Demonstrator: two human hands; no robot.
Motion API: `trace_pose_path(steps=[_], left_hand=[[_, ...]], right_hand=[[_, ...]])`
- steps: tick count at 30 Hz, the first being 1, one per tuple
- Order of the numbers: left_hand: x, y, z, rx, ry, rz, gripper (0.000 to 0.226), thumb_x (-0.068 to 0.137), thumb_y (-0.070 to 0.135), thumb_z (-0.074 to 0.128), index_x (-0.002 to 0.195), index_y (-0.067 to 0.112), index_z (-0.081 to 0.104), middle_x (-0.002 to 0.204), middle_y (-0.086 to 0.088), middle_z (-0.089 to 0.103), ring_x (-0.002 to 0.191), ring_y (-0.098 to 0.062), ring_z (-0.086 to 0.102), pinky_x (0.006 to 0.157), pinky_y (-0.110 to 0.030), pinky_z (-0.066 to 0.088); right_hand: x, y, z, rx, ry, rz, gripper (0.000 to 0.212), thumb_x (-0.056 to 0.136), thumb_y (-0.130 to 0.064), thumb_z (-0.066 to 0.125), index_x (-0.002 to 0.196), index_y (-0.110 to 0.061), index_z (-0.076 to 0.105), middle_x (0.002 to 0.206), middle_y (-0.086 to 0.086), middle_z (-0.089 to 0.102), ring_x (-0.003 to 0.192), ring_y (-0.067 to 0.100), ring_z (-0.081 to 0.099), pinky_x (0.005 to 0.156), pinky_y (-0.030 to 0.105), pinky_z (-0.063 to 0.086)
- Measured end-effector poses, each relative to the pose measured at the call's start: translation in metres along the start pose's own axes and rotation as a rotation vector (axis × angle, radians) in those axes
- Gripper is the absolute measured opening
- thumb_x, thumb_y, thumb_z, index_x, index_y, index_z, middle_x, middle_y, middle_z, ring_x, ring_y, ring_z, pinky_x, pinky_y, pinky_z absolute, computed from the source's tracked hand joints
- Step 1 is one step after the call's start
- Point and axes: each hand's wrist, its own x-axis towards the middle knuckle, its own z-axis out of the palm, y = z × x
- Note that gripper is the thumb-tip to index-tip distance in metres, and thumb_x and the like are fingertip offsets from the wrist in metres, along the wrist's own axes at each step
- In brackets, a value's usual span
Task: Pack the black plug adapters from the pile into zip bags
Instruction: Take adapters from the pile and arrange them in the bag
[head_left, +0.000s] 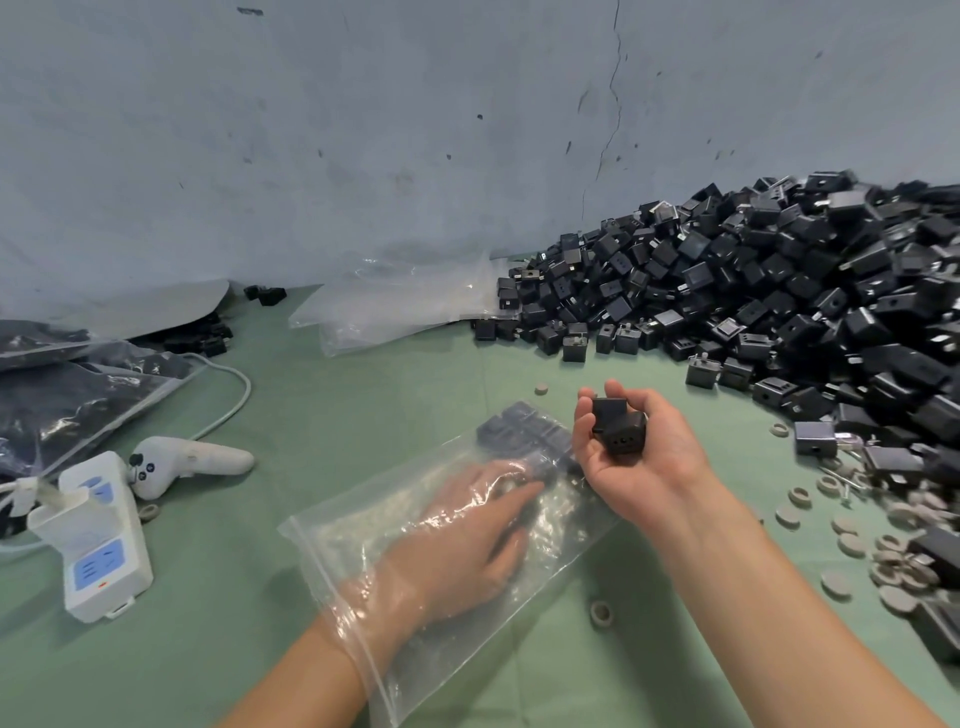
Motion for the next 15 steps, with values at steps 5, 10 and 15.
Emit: trace_pose_path(steps=[5,10,15], left_hand=[[0.001,0.001,0.003,0.036,-0.028,0.014,0.052,0.101,0.041,0.029,0.153,0.041,0.022,0.151,0.019,0.030,0.140,-0.006,0.022,0.116,-0.038,0.029],[-0.004,0.005,-0.003,-0.036,-0.062,0.021,0.050,0.105,0.039,0.028,0.153,0.050,0.016,0.157,0.023,0.023,0.137,-0.001,0.035,0.110,-0.036,0.040],[-0.015,0.004,-0.015,-0.002,0.122,0.088,0.044,0.105,0.028,0.040,0.148,0.037,0.039,0.155,0.027,0.025,0.138,0.015,0.022,0.115,-0.013,0.017]], right_hand=[[0.000,0.000,0.000,-0.002,-0.005,0.000,0.012,0.096,-0.018,0.052,0.095,-0.013,0.063,0.083,0.015,0.067,0.063,0.019,0.063,0.049,0.023,0.053],[0.001,0.000,-0.002,-0.005,-0.006,-0.005,0.011,0.096,-0.017,0.053,0.098,-0.012,0.063,0.092,0.016,0.066,0.065,0.020,0.063,0.049,0.024,0.054],[-0.001,0.002,0.001,-0.028,-0.005,-0.030,0.010,0.096,-0.016,0.057,0.100,-0.009,0.063,0.102,0.020,0.061,0.071,0.023,0.065,0.052,0.025,0.057]])
